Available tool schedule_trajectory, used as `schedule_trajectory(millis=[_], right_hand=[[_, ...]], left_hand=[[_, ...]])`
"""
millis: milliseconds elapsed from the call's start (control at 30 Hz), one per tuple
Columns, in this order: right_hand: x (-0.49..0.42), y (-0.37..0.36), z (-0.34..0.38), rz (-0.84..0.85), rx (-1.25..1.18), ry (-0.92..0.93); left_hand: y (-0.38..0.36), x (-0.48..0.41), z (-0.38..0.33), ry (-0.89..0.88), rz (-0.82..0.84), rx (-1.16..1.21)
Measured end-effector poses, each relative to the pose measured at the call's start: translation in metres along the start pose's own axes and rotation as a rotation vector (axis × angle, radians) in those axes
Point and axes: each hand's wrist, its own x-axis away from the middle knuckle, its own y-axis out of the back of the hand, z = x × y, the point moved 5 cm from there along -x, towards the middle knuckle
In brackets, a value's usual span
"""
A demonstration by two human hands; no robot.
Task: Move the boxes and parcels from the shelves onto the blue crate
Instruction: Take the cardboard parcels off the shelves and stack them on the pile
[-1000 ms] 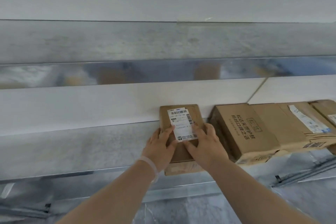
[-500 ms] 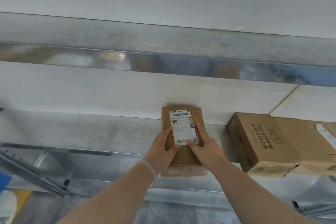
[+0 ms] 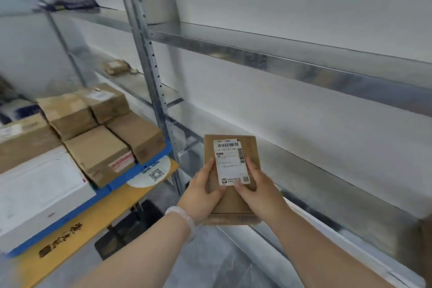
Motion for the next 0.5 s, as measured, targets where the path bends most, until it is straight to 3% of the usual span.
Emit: schedule_trajectory(millis=[200,500], right_hand=[[-0.001,-0.066,0.078,0.172,0.075,0.172],[0.010,-0.175,0.191,0.318,0.080,0.357]], left_hand=[[0.089,0.053,0.023,0.017,-0.245,0.044],[0.211,0.108,0.081,0.107,-0.462,0.093]])
